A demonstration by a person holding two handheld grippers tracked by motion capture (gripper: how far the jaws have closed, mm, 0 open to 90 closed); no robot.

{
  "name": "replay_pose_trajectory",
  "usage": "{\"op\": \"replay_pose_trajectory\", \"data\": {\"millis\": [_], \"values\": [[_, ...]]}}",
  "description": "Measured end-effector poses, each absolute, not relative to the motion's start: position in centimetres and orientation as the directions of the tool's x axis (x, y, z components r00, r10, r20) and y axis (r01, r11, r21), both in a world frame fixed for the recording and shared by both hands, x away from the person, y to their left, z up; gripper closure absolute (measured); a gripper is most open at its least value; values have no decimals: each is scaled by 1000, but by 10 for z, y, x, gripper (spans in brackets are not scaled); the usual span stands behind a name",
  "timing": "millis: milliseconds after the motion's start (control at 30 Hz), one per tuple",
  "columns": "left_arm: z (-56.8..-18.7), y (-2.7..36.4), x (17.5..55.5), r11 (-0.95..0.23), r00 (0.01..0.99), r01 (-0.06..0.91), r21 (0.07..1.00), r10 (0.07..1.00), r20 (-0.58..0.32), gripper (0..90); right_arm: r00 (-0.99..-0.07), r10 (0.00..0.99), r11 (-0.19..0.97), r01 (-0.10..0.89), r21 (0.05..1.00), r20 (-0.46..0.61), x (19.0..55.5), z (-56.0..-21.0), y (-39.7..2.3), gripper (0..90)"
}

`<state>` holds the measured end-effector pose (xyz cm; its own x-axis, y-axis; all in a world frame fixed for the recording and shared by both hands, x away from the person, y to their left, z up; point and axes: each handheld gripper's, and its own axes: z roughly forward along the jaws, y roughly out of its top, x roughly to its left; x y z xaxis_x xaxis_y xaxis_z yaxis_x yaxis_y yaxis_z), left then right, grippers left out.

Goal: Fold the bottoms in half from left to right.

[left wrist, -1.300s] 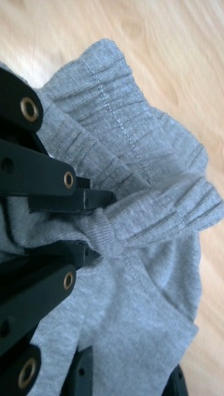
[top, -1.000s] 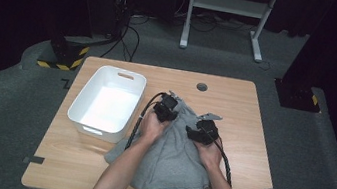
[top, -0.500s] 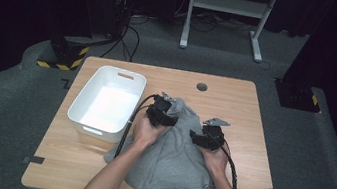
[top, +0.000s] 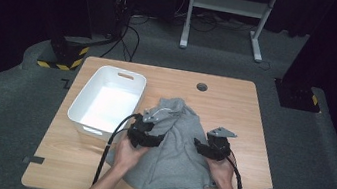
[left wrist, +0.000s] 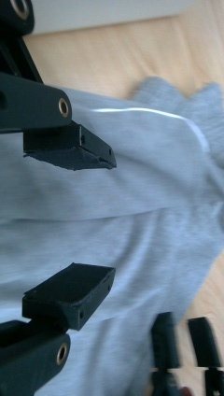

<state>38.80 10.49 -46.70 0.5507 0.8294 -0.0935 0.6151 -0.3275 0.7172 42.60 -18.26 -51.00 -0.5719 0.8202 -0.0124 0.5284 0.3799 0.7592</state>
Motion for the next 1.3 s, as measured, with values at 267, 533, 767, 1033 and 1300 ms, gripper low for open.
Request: {"op": "replay_pose_trajectory", "data": {"millis": [267, 533, 767, 1033, 1300], "values": [[-480, 134, 352, -303, 491, 629, 716, 869, -64, 415, -562, 827, 384, 537, 751, -20, 418, -515, -187, 403], [-498, 153, 320, -233, 414, 656, 717, 906, -85, 417, -556, 831, 386, 542, 747, -26, 412, -517, -192, 403], [-504, 168, 314, -209, 339, 678, 705, 940, -47, 415, -551, 834, 391, 546, 741, -35, 412, -519, -193, 403], [-510, 177, 317, -174, 282, 718, 674, 958, -53, 411, -538, 842, 380, 557, 739, -27, 413, -521, -197, 404], [-514, 166, 318, -222, 299, 707, 672, 954, 0, 412, -534, 845, 382, 560, 735, -33, 413, -521, -202, 403]]}}
